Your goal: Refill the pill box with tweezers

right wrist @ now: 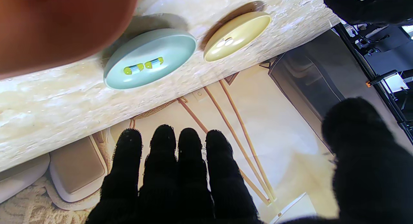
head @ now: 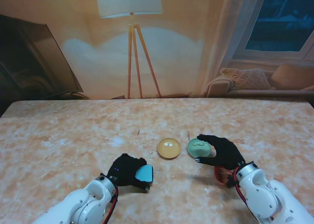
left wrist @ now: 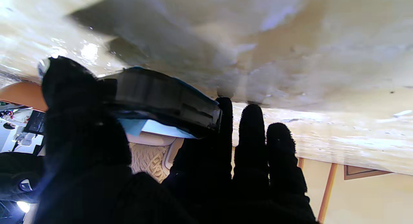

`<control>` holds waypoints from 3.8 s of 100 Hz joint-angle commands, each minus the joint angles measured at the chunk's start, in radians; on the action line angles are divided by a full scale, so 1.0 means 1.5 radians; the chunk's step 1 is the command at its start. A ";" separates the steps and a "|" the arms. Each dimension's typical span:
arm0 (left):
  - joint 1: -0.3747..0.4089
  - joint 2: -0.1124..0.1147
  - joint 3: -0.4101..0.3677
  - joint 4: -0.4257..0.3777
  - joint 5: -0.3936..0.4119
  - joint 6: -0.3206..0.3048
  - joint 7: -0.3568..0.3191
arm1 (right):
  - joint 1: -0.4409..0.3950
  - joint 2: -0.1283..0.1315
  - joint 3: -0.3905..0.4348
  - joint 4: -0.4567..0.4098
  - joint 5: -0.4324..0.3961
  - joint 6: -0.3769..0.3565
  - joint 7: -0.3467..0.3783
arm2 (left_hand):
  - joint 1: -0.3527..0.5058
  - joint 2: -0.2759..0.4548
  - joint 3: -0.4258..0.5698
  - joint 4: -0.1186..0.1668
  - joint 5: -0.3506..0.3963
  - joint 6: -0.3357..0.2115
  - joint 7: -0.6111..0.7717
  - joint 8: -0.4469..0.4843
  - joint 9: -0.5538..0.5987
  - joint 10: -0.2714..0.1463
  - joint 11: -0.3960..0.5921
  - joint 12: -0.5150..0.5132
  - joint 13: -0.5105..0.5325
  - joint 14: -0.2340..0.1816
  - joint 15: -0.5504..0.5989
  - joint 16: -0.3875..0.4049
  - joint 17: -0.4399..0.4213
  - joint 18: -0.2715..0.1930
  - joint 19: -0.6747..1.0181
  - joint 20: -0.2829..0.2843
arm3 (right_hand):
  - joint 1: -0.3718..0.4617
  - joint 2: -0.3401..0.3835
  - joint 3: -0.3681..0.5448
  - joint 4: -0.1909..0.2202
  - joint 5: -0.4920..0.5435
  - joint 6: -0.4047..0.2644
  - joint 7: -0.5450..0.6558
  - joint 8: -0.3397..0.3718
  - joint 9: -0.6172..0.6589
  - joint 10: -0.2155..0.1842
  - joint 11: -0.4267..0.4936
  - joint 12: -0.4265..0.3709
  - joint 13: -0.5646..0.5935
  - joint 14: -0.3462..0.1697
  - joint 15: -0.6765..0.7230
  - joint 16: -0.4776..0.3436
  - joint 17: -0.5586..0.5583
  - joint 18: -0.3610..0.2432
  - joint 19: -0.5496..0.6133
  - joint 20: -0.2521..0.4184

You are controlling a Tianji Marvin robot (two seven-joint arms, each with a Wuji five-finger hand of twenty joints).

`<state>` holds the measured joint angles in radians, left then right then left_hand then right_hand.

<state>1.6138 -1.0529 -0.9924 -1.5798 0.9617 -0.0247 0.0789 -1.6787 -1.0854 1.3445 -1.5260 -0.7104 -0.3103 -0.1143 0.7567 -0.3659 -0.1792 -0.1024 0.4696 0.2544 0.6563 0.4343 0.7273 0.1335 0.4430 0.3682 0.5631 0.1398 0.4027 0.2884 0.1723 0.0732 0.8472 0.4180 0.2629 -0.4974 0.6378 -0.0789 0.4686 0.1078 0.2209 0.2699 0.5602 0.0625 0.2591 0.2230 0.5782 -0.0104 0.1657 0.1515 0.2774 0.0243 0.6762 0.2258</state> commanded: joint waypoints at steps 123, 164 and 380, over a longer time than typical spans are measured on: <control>0.077 0.000 -0.031 -0.004 0.057 0.001 0.041 | 0.004 0.000 -0.029 -0.019 -0.017 0.025 0.034 | -0.049 0.084 0.124 0.035 -0.062 0.005 -0.306 -0.011 -0.258 0.085 -0.114 -0.062 -0.248 0.106 -0.064 -0.026 -0.083 0.074 -0.114 -0.046 | 0.029 0.004 0.205 -0.018 0.013 -0.030 0.008 -0.011 0.014 -0.019 -0.005 -0.019 -0.002 -0.016 0.003 0.006 -0.001 0.002 -0.031 -0.001; 0.083 -0.003 -0.039 0.013 0.052 0.010 0.069 | 0.009 -0.004 -0.053 -0.039 -0.034 0.023 0.003 | -0.052 0.081 0.175 0.031 -0.084 -0.023 -0.108 0.092 -0.206 0.050 -0.078 -0.036 -0.207 0.083 -0.047 -0.015 -0.063 0.053 -0.077 -0.028 | 0.027 -0.002 0.242 -0.022 0.127 -0.046 0.105 0.033 0.139 0.009 0.065 0.044 0.095 0.031 0.122 0.067 0.081 -0.024 0.187 0.062; 0.076 -0.009 -0.029 0.045 0.012 -0.017 0.090 | 0.179 -0.068 -0.391 0.086 0.194 0.231 -0.011 | -0.099 0.080 0.276 0.018 -0.080 -0.059 -0.001 0.116 -0.157 0.011 -0.061 -0.026 -0.174 0.056 -0.052 -0.017 -0.055 0.038 -0.066 -0.023 | 0.022 0.035 0.315 0.074 0.492 0.054 0.418 -0.084 0.594 0.122 0.974 0.458 0.483 0.117 1.088 0.506 0.645 -0.186 0.945 0.411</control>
<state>1.7171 -1.0621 -1.0459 -1.5296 0.9816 -0.0445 0.2370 -1.4046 -1.1738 0.7640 -1.3816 -0.4195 0.0308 -0.1412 0.6239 -0.2639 0.2035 -0.0632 0.3428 0.2253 0.6056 0.5855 0.4371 0.1926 0.3152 0.3040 0.2856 0.2463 0.3152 0.2517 0.0739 0.1429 0.7225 0.3550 0.3132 -0.4206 1.0949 0.0113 1.1760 0.0552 0.8804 0.1704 1.3984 0.0409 1.5582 0.8621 1.3058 0.0745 1.6953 0.8603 1.0848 0.1810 1.7884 0.8361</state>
